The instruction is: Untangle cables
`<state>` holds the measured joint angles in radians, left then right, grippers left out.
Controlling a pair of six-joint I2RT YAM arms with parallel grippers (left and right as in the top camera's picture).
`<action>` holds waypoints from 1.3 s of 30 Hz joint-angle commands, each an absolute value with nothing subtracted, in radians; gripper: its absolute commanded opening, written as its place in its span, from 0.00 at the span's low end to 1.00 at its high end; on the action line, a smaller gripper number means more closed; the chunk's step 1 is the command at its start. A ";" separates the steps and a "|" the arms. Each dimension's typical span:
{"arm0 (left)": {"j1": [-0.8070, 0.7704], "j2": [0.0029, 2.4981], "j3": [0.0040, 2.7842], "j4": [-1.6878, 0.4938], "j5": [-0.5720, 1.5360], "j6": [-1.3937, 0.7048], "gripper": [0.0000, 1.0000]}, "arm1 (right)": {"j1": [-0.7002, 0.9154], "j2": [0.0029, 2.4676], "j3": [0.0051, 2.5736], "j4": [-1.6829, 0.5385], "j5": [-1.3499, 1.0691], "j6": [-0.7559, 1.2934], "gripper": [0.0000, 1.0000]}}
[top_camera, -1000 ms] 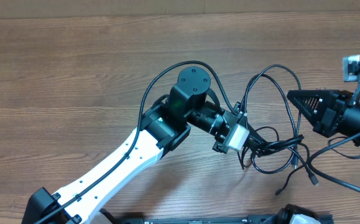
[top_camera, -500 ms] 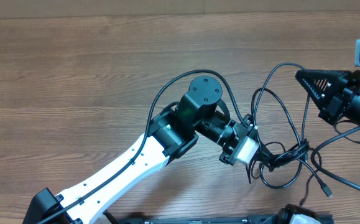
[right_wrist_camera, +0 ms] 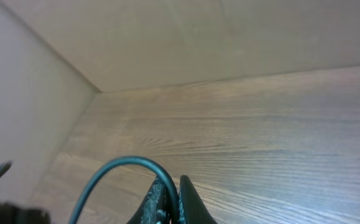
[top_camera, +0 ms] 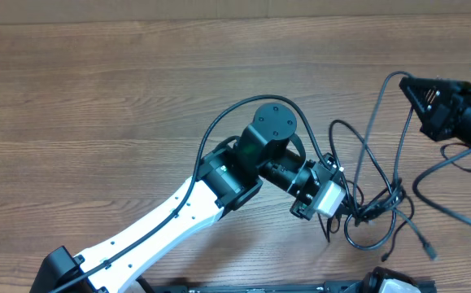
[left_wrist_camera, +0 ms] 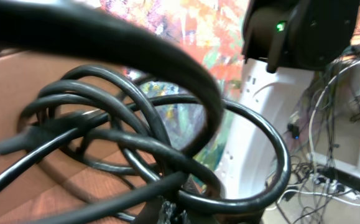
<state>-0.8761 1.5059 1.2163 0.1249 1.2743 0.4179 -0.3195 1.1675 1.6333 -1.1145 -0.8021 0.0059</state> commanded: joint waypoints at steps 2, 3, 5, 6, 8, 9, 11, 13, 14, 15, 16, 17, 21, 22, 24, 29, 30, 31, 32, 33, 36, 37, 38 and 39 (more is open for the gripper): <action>-0.923 1.504 1.220 0.111 1.330 0.411 0.04 | -0.321 1.196 1.637 -1.097 -0.744 0.057 0.04; -0.924 1.504 1.220 0.109 1.327 0.411 0.04 | -0.321 1.196 1.637 -1.097 -0.733 0.057 0.04; -0.923 1.504 1.220 0.102 1.326 0.411 0.04 | -0.321 1.196 1.637 -1.098 -0.664 0.057 0.04; -0.923 1.504 1.220 0.099 1.323 0.411 0.04 | -0.321 1.196 1.637 -1.105 -0.614 0.057 0.04; -0.923 1.504 1.220 0.073 1.267 0.411 0.04 | -0.321 1.196 1.637 -1.118 -0.592 0.056 0.04; -0.923 1.504 1.220 0.057 1.233 0.411 0.04 | -0.321 1.196 1.637 -1.129 -0.592 0.056 0.04; -0.923 1.504 1.220 0.015 1.132 0.396 0.04 | -0.321 1.195 1.637 -1.158 -0.592 0.055 0.25; -0.921 1.504 1.220 -0.018 1.036 0.364 0.04 | -0.321 1.195 1.637 -1.197 -0.592 0.052 0.86; -0.920 1.503 1.220 -0.029 1.011 0.364 0.04 | -0.321 1.195 1.637 -1.208 -0.592 0.051 0.94; -0.916 1.503 1.220 -0.038 0.991 0.364 0.04 | -0.321 1.194 1.637 -1.225 -0.592 0.048 0.99; -0.909 1.503 1.220 -0.050 0.964 0.364 0.04 | -0.321 1.193 1.637 -1.242 -0.592 0.047 1.00; -0.905 1.503 1.220 -0.054 0.953 0.363 0.04 | -0.321 1.189 1.637 -1.254 -0.592 0.044 1.00; -0.887 1.502 1.220 -0.055 0.934 0.363 0.04 | -0.321 1.158 1.637 -1.295 -0.591 0.022 1.00; -0.881 1.499 1.220 -0.055 0.931 0.366 0.04 | -0.321 1.142 1.637 -1.301 -0.584 0.022 1.00; -0.869 1.491 1.220 -0.051 0.918 0.375 0.04 | -0.321 1.100 1.637 -1.314 -0.576 0.022 1.00; -0.857 1.464 1.220 -0.052 0.833 0.375 0.04 | -0.321 1.008 1.637 -1.346 -0.577 0.022 1.00; -0.857 1.457 1.220 -0.052 0.817 0.380 0.04 | -0.321 0.991 1.637 -1.356 -0.577 0.022 1.00; -0.857 1.449 1.220 -0.052 0.805 0.390 0.04 | -0.321 0.967 1.637 -1.370 -0.577 0.022 1.00; -0.857 1.443 1.220 -0.052 0.803 0.402 0.04 | -0.321 0.945 1.637 -1.385 -0.577 0.022 1.00; -0.857 1.436 1.220 -0.052 0.803 0.424 0.04 | -0.321 0.933 1.637 -1.394 -0.577 0.022 1.00; -0.857 1.424 1.220 -0.052 0.802 0.513 0.04 | -0.321 0.883 1.637 -1.445 -0.577 0.014 1.00; -0.857 1.424 1.220 -0.049 0.804 0.541 0.04 | -0.321 0.872 1.637 -1.465 -0.577 0.014 1.00; -0.857 1.424 1.220 -0.048 0.804 0.561 0.04 | -0.321 0.866 1.637 -1.486 -0.577 0.015 1.00; -0.857 1.424 1.220 -0.048 0.804 0.576 0.04 | -0.321 0.863 1.637 -1.510 -0.578 0.015 0.99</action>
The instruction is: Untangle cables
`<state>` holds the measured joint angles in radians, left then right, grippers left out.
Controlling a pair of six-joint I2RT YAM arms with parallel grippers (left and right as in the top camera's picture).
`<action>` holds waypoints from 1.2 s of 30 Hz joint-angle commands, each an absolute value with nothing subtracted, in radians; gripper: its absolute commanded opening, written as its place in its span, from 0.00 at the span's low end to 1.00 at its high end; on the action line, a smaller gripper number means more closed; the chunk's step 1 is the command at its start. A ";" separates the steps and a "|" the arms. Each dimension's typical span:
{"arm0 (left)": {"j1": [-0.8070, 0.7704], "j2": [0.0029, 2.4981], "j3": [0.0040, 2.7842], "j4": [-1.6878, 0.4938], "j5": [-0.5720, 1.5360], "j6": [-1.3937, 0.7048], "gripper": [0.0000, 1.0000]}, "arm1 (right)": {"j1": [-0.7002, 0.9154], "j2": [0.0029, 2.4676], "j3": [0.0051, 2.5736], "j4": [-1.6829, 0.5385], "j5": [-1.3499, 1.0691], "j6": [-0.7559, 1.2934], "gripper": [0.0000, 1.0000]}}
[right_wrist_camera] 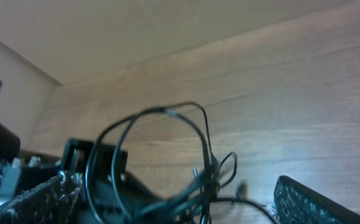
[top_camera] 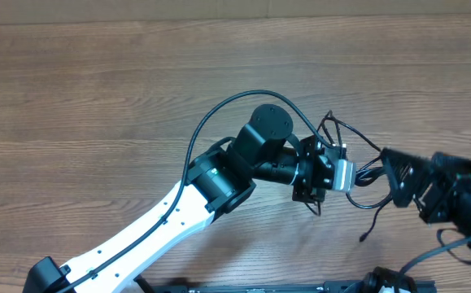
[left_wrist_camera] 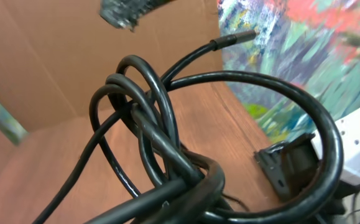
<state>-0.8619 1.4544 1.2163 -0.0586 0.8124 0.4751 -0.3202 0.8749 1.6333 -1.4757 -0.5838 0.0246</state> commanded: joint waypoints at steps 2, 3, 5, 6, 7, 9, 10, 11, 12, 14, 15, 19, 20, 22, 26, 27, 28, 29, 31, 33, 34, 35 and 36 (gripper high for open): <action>-0.857 1.424 1.220 -0.037 0.804 0.593 0.04 | -0.321 0.863 1.637 -1.548 -0.579 0.015 0.98; -0.858 1.424 1.220 -0.024 0.804 0.593 0.04 | -0.321 0.863 1.637 -1.565 -0.584 0.014 0.97; -0.858 1.424 1.220 0.003 0.804 0.592 0.04 | -0.321 0.863 1.637 -1.592 -0.596 0.004 0.95; -0.858 1.424 1.220 0.024 0.797 0.593 0.04 | -0.321 0.863 1.637 -1.605 -0.603 -0.005 0.94; -0.858 1.424 1.220 0.040 0.778 0.592 0.04 | -0.321 0.863 1.637 -1.614 -0.604 -0.006 0.94; -0.858 1.424 1.220 0.073 0.721 0.592 0.04 | -0.321 0.863 1.637 -1.633 -0.603 -0.009 0.93; -0.858 1.424 1.220 0.089 0.713 0.591 0.04 | -0.321 0.863 1.637 -1.637 -0.603 -0.009 0.93; -0.858 1.424 1.220 0.100 0.714 0.591 0.04 | -0.321 0.863 1.637 -1.638 -0.603 -0.018 0.93; -0.858 1.423 1.220 0.112 0.714 0.591 0.04 | -0.321 0.863 1.637 -1.638 -0.603 -0.034 0.93; -0.858 1.422 1.220 0.124 0.714 0.590 0.04 | -0.321 0.863 1.637 -1.638 -0.590 -0.038 0.93; -0.858 1.421 1.220 0.134 0.714 0.577 0.04 | -0.321 0.863 1.637 -1.638 -0.564 -0.038 0.93; -0.857 1.410 1.220 0.155 0.714 0.553 0.04 | -0.321 0.863 1.637 -1.648 -0.436 -0.038 0.93; -0.857 1.401 1.220 0.155 0.714 0.553 0.04 | -0.321 0.863 1.637 -1.654 -0.410 -0.038 0.93; -0.857 1.385 1.220 0.153 0.702 0.553 0.04 | -0.321 0.863 1.637 -1.662 -0.390 -0.038 0.93; -0.857 1.356 1.220 0.154 0.703 0.553 0.04 | -0.321 0.863 1.637 -1.679 -0.343 -0.038 0.93; -0.857 1.348 1.220 0.154 0.702 0.548 0.04 | -0.321 0.863 1.637 -1.687 -0.310 -0.033 0.93; -0.857 1.340 1.220 0.154 0.702 0.542 0.04 | -0.321 0.863 1.637 -1.687 -0.311 -0.030 0.93; -0.857 1.330 1.220 0.154 0.702 0.534 0.04 | -0.321 0.863 1.636 -1.688 -0.311 -0.031 0.93; -0.857 1.317 1.220 0.151 0.702 0.534 0.04 | -0.321 0.863 1.636 -1.687 -0.310 -0.031 0.93; -0.857 1.297 1.220 0.150 0.699 0.534 0.04 | -0.321 0.863 1.636 -1.690 -0.303 -0.031 0.94; -0.857 1.293 1.220 0.150 0.698 0.534 0.04 | -0.321 0.863 1.636 -1.691 -0.303 -0.031 0.94; -0.857 1.283 1.220 0.149 0.699 0.534 0.04 | -0.321 0.863 1.635 -1.691 -0.303 -0.031 0.94; -0.857 1.274 1.220 0.144 0.698 0.534 0.04 | -0.321 0.863 1.634 -1.692 -0.303 -0.031 0.94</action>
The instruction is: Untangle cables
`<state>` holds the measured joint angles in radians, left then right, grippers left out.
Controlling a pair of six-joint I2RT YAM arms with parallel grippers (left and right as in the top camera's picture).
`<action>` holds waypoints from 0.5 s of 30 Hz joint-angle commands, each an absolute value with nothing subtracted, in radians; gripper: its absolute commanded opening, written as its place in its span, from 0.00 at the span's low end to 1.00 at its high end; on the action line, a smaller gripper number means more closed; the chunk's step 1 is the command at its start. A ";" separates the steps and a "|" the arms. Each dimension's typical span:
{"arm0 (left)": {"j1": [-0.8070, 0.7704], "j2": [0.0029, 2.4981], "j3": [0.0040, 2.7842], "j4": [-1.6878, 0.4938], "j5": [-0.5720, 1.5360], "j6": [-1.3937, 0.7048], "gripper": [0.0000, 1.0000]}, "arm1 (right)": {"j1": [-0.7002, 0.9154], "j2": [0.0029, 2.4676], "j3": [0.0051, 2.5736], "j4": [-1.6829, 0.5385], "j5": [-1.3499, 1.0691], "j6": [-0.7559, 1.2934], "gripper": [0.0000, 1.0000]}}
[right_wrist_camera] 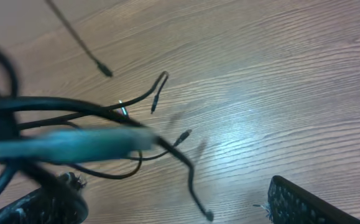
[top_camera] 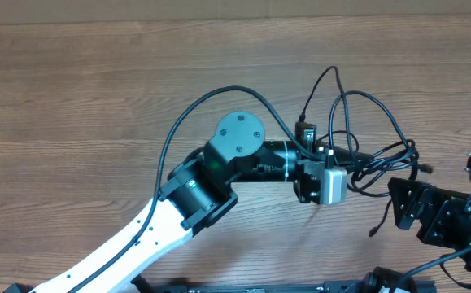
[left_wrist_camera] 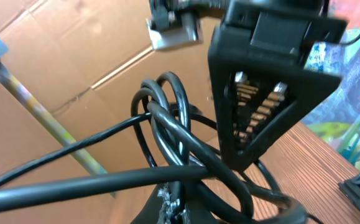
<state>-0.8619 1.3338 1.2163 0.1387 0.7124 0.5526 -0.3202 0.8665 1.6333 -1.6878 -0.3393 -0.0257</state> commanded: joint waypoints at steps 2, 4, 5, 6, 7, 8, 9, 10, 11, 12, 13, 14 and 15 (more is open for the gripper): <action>-0.856 1.258 1.220 0.131 0.679 0.535 0.04 | -0.321 0.863 1.628 -1.694 -0.293 -0.031 0.94; -0.856 1.243 1.220 0.106 0.633 0.535 0.04 | -0.321 0.863 1.620 -1.694 -0.288 -0.031 0.94; -0.856 1.235 1.220 0.091 0.609 0.535 0.04 | -0.321 0.863 1.615 -1.693 -0.288 -0.031 0.94; -0.856 1.226 1.220 0.075 0.590 0.535 0.04 | -0.321 0.863 1.608 -1.693 -0.288 -0.031 0.94; -0.856 1.216 1.220 0.060 0.573 0.535 0.04 | -0.321 0.863 1.602 -1.693 -0.287 -0.031 0.94; -0.856 1.207 1.220 0.049 0.559 0.535 0.04 | -0.321 0.863 1.594 -1.693 -0.283 -0.031 0.95; -0.856 1.200 1.220 0.041 0.543 0.535 0.04 | -0.321 0.863 1.589 -1.693 -0.276 -0.030 0.95; -0.856 1.195 1.220 0.035 0.526 0.535 0.04 | -0.321 0.863 1.581 -1.692 -0.273 -0.030 0.95; -0.856 1.190 1.220 0.030 0.508 0.535 0.04 | -0.321 0.863 1.576 -1.692 -0.269 -0.029 0.95; -0.856 1.183 1.220 0.022 0.487 0.535 0.04 | -0.321 0.863 1.571 -1.692 -0.269 -0.028 0.95; -0.855 1.175 1.220 0.012 0.467 0.535 0.04 | -0.321 0.863 1.570 -1.693 -0.269 -0.027 0.95; -0.855 1.168 1.220 0.004 0.455 0.535 0.04 | -0.321 0.863 1.570 -1.692 -0.265 -0.027 0.95; -0.855 1.154 1.220 -0.007 0.423 0.535 0.04 | -0.321 0.863 1.570 -1.692 -0.254 -0.025 0.95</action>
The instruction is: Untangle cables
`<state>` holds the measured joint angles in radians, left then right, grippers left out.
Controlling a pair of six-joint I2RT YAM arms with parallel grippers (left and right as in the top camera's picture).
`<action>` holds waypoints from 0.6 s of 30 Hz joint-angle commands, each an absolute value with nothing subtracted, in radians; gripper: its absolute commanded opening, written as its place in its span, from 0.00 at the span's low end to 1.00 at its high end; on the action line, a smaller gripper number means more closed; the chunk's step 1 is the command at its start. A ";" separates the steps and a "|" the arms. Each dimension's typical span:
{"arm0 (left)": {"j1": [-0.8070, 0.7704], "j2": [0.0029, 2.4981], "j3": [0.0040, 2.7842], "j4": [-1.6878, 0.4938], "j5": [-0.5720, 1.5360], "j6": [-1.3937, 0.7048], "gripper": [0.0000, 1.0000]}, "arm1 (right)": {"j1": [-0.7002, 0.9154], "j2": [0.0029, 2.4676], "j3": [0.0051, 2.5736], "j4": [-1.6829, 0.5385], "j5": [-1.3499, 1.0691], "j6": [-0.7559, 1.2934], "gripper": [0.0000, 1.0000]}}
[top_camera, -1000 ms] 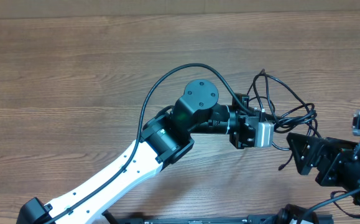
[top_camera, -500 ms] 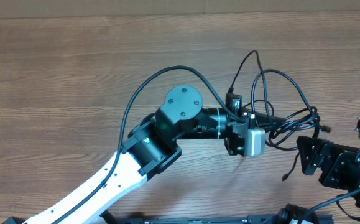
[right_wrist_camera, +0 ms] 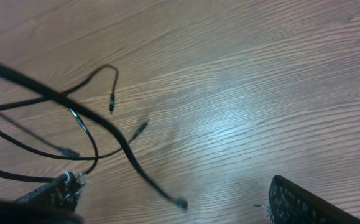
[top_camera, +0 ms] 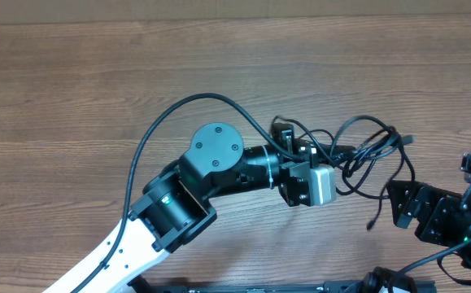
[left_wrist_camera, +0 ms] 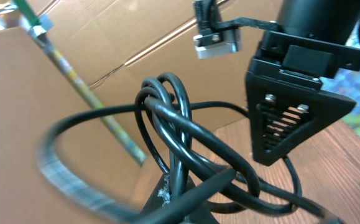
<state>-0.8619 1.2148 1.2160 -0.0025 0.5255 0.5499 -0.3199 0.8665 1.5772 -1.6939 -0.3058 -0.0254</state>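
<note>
A tangle of thin black cables (top_camera: pixel 364 153) hangs right of the table's middle, with my left gripper (top_camera: pixel 337 169) shut on it. In the left wrist view the cable loops (left_wrist_camera: pixel 170 118) rise from the shut left gripper (left_wrist_camera: pixel 178 194), several strands crossing between its fingers. My right gripper (top_camera: pixel 411 213) stands open just right of the tangle and holds nothing. In the right wrist view the right gripper (right_wrist_camera: pixel 180 200) is wide open above the wood, and loose cable ends (right_wrist_camera: pixel 112 99) dangle in front of it.
The wooden table (top_camera: pixel 97 98) stretches left and back. A cardboard wall (left_wrist_camera: pixel 74 124) stands behind the table. The left arm's own black cable (top_camera: pixel 194 102) arcs over its white forearm (top_camera: pixel 137 244).
The left arm has drawn back to the left and the tangle with it. The loops that reached far back now sit bunched closer. The right gripper is still open in nearly the same place.
First my left gripper held the tangle near the front right while the right gripper, far back right, was shut on one cable. Then the right gripper was open at the front right, close to the tangle. Since then the left gripper has kept the tangle.
</note>
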 commanded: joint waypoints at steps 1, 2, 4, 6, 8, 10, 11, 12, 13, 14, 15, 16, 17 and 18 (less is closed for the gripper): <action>-0.856 1.148 1.220 -0.011 0.406 0.535 0.04 | -0.321 0.863 1.570 -1.692 -0.250 -0.019 0.95; -0.855 1.142 1.220 -0.012 0.379 0.535 0.04 | -0.321 0.863 1.570 -1.692 -0.242 -0.009 0.95; -0.856 1.132 1.220 -0.015 0.314 0.534 0.04 | -0.321 0.863 1.570 -1.694 -0.221 0.008 0.95; -0.856 1.129 1.220 -0.015 0.283 0.529 0.04 | -0.321 0.863 1.570 -1.694 -0.220 0.007 0.95; -0.856 1.124 1.220 -0.019 0.232 0.521 0.04 | -0.321 0.863 1.570 -1.693 -0.216 0.008 0.95; -0.856 1.121 1.220 -0.033 0.170 0.520 0.04 | -0.321 0.863 1.570 -1.694 -0.216 0.008 0.95; -0.856 1.120 1.220 -0.041 0.145 0.520 0.04 | -0.321 0.863 1.570 -1.694 -0.209 0.011 0.95; -0.856 1.120 1.220 -0.047 0.126 0.520 0.04 | -0.321 0.863 1.570 -1.693 -0.196 0.027 0.95; -0.856 1.120 1.220 -0.051 0.115 0.520 0.04 | -0.321 0.863 1.570 -1.694 -0.183 0.035 0.96; -0.856 1.120 1.220 -0.052 0.112 0.520 0.04 | -0.321 0.863 1.570 -1.693 -0.168 0.050 0.98; -0.856 1.120 1.220 -0.052 0.114 0.521 0.04 | -0.321 0.863 1.570 -1.691 -0.165 0.053 1.00; -0.856 1.120 1.220 -0.052 0.117 0.522 0.04 | -0.321 0.863 1.570 -1.684 -0.170 0.053 1.00; -0.856 1.120 1.220 -0.052 0.127 0.525 0.04 | -0.321 0.863 1.570 -1.679 -0.178 0.053 1.00; -0.856 1.120 1.220 -0.052 0.132 0.524 0.04 | -0.321 0.863 1.570 -1.672 -0.197 0.052 1.00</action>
